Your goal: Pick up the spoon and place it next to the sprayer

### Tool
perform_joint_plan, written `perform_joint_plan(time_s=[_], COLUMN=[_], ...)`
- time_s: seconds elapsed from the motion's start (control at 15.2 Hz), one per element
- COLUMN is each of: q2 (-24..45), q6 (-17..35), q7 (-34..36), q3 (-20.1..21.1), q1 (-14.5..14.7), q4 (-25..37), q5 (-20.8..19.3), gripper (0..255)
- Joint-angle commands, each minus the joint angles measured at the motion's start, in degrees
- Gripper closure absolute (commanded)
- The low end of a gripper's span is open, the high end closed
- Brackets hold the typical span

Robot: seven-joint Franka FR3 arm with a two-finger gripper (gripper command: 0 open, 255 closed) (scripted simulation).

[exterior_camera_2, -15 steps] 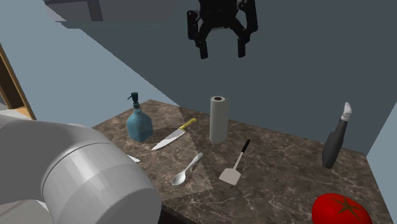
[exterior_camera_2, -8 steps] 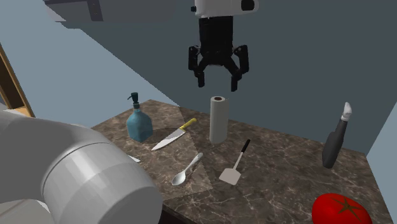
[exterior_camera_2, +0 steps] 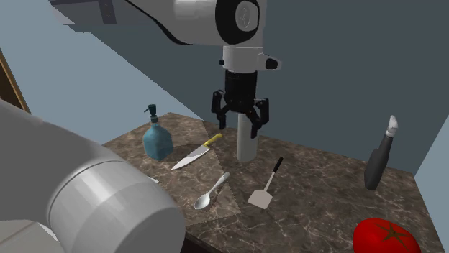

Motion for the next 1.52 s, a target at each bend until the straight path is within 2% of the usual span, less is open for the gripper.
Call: perform_joint_plan(time_s=[0.0,0.46,0.86,1.45], q2=[1.80,13.94,27.28,34.02], q6=[3.43,16.59,27.78,35.68], q7=[-0.29,-1.73,-4.99,-6.83], q3=[-0.02,0.50,1.12,1.85], q1=[0.64,3.66,7.06,8.16], q4=[-2.39,-6.31,-6.62,-7.87], q5=[1.13,6.16,12.64,15.61], gripper=[0,0,0,0])
